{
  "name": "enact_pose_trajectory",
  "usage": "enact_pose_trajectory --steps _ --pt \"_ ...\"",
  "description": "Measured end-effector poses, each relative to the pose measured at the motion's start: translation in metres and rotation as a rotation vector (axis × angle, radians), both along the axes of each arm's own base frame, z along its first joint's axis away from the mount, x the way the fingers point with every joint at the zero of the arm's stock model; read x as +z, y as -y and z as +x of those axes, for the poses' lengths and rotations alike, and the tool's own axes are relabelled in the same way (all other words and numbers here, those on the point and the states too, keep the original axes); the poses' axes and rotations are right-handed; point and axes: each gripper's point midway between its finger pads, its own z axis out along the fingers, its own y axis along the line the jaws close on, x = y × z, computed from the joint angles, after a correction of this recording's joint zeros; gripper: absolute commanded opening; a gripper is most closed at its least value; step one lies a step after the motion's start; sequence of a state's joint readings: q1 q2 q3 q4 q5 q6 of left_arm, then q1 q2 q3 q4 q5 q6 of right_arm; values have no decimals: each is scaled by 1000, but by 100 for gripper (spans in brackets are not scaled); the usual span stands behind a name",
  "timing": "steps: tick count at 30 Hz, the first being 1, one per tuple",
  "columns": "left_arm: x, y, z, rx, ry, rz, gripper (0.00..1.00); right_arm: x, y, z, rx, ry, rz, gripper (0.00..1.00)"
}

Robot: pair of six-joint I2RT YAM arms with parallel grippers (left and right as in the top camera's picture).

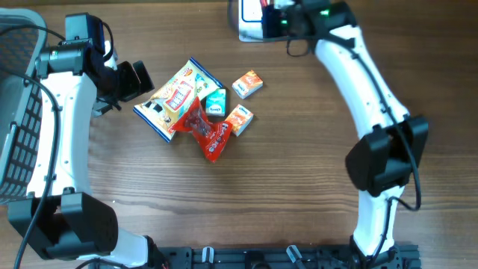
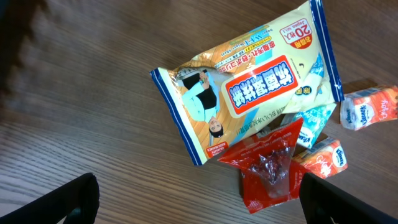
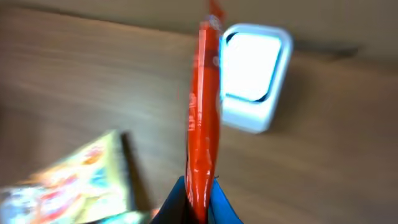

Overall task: Scan the item barcode
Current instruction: 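Hold the Nescafe stick in front of the scanner window, then carry the Nescafe stick to the table's right edge and release it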

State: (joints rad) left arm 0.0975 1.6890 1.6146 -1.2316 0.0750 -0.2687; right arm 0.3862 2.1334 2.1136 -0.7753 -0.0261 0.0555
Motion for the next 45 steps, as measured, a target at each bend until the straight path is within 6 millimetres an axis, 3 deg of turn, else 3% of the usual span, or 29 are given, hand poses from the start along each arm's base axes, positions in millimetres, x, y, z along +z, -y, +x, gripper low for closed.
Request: enact_pose_trajectory --steps 6,9,12,15,20,22,24,30,39,43,45 --pt "0 0 0 0 0 0 100 17 -23 -4 -15 240 -469 4" --pt "0 0 0 0 0 0 100 32 -41 12 -36 396 -585 4" --pt "0 0 0 0 0 0 100 24 -39 38 -80 486 -719 4" --pt "0 0 0 0 0 0 100 -3 -30 59 -108 510 -871 4" --pt "0 0 0 0 0 0 100 -90 -9 71 -62 386 -1099 4" --pt "0 0 0 0 0 0 100 -112 -1 71 -51 347 -1145 4" --pt "0 0 0 0 0 0 100 -121 6 72 -50 325 -1170 4" --pt "0 0 0 0 0 0 100 -117 25 77 -94 312 -1189 4" --pt "0 0 0 0 0 0 100 -111 32 76 -159 316 -1152 4" --pt "0 0 0 0 0 0 100 -92 49 73 -200 288 -1103 4" --pt "0 0 0 0 0 0 100 -73 74 67 -216 238 -1046 4"
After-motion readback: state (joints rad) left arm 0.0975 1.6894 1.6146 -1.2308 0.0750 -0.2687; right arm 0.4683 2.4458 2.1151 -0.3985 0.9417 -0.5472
